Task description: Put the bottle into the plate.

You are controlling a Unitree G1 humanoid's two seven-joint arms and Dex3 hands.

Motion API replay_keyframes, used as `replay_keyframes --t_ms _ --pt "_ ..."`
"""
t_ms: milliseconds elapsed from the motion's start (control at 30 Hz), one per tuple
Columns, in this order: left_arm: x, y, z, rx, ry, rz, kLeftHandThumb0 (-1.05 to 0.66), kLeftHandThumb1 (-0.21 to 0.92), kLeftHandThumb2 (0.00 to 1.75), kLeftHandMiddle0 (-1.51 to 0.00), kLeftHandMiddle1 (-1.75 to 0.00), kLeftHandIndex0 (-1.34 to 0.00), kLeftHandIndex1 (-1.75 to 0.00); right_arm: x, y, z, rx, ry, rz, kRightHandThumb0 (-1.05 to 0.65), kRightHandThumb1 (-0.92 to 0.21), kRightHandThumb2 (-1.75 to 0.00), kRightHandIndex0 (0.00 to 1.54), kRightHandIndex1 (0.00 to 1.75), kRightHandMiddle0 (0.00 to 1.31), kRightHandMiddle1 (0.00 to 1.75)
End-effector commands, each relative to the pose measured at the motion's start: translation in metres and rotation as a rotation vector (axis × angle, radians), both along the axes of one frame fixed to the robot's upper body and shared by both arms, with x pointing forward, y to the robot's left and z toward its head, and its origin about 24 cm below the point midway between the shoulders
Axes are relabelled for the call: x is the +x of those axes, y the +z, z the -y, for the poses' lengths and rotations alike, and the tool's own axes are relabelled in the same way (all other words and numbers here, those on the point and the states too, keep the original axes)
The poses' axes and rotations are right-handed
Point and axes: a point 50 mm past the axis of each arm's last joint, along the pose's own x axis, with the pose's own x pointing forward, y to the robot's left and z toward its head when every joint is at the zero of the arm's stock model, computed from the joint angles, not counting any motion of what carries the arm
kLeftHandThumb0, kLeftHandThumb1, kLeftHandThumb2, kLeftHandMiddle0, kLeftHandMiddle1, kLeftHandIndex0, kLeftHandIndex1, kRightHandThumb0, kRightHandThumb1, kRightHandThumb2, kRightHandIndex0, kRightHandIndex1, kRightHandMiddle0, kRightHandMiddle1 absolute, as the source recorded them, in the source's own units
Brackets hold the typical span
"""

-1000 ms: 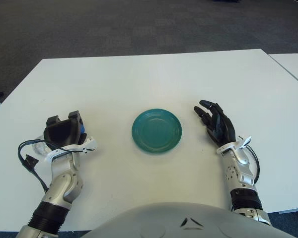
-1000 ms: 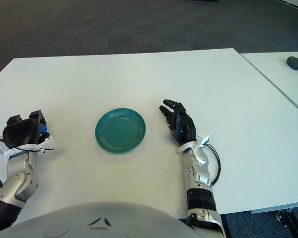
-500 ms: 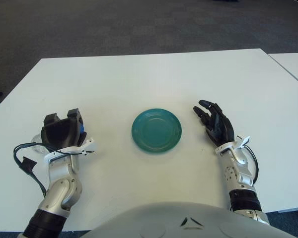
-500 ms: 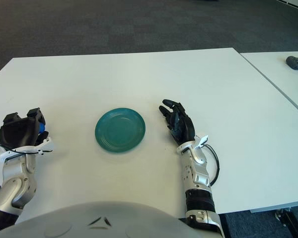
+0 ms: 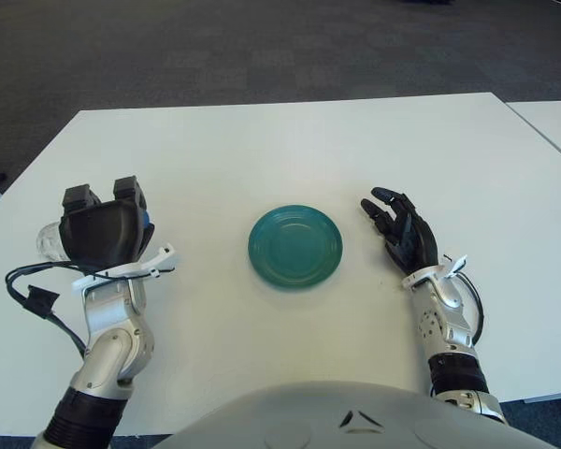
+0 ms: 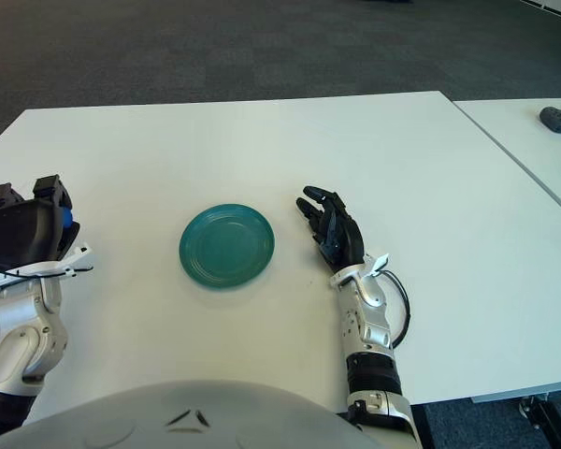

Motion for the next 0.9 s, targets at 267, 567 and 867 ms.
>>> replay_keyframes --t_ms 267,567,867 --pt "0.0025 0.0144 0.0031 0.083 -0.023 0.087 -0.49 0.26 1.37 -1.15 -1.75 -0.65 -1.75 -0.0126 -0.0256 -0.0035 0.005 -0.006 -0.167 -0.57 -0.92 -0.83 0.50 0.49 0.19 0.97" --pt "0.0034 0.0098 0.0051 0.084 -0.033 0.075 -0.49 0.25 1.39 -1.15 -1.75 -0.66 -1.75 -0.0134 -0.0266 -0.0054 -0.005 0.004 -0.178 -0.56 -0.91 -0.82 0.46 0.56 0.23 0.97" --pt "0.0030 0.0070 0.0074 0.084 -0.053 0.065 -0.50 0.24 1.40 -1.14 -1.75 -0.66 -1.75 -0.0155 -0.0271 -0.0065 -0.007 0.022 -0.180 -0.57 -0.92 -0.80 0.45 0.55 0.22 0.96"
